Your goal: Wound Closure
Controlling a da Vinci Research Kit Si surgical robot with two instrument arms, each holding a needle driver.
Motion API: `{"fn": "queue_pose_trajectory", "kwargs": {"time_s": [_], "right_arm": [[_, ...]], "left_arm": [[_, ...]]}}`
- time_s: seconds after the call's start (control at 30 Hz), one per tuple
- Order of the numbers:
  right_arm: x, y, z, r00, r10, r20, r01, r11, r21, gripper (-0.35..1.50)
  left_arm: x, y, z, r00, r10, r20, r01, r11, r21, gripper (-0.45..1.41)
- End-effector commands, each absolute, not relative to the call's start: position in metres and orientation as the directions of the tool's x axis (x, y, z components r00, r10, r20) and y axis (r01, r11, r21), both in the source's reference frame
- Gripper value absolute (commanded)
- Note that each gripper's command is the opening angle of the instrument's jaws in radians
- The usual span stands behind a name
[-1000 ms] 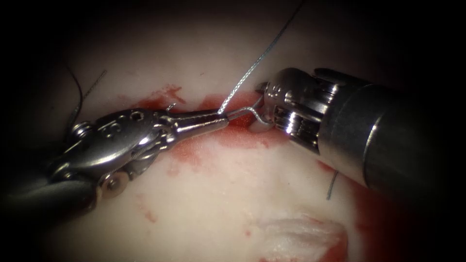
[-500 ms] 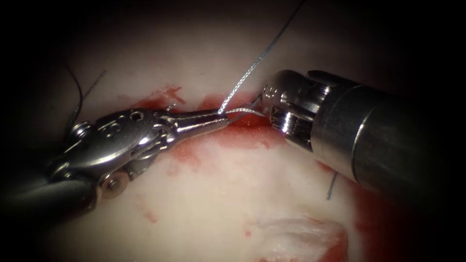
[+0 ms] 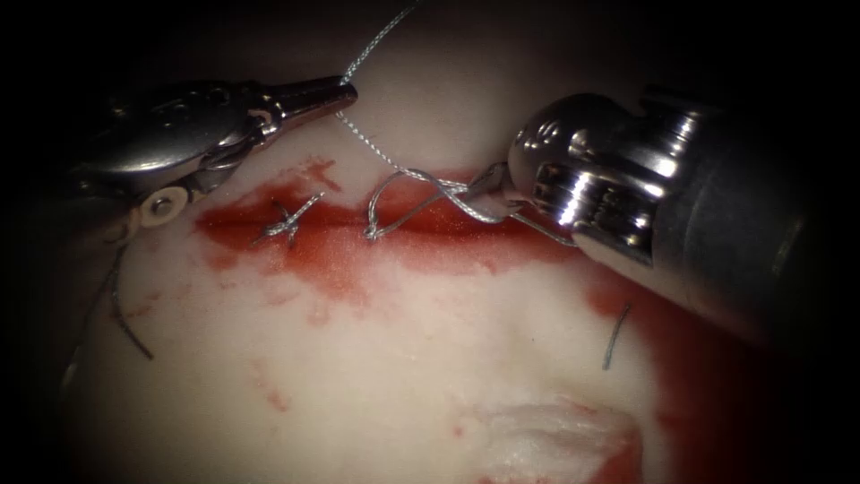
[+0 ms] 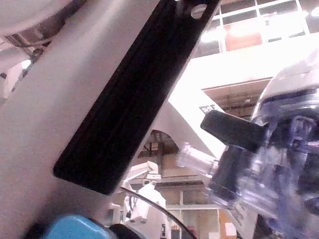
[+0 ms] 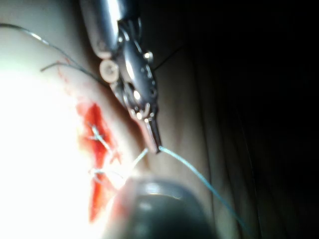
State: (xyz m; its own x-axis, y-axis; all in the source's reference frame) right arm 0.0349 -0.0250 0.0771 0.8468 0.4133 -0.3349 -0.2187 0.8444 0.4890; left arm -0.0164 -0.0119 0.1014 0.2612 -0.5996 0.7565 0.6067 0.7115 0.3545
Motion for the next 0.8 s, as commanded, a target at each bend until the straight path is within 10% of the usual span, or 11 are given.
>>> {"fn": "queue_pose_trajectory", "kwargs": {"time_s": [0.03,0.37,0.8], "right_arm": [[0.0356,-0.0239,0.0766,0.837,0.421,-0.35,-0.216,0.842,0.495,-0.35],[0.0348,-0.024,0.0735,0.734,0.486,-0.474,-0.099,0.768,0.633,-0.35],[0.0349,-0.0291,0.0727,0.787,0.439,-0.433,0.094,0.609,0.788,-0.35]], "left_arm": [[-0.017,-0.0107,0.101,0.256,-0.598,0.76,0.607,0.711,0.355,-0.45],[-0.0193,-0.0107,0.1054,0.749,-0.229,0.622,0.389,0.912,-0.133,-0.45],[-0.0223,-0.0113,0.1094,0.925,-0.026,0.379,0.185,0.903,-0.388,-0.45]]}}
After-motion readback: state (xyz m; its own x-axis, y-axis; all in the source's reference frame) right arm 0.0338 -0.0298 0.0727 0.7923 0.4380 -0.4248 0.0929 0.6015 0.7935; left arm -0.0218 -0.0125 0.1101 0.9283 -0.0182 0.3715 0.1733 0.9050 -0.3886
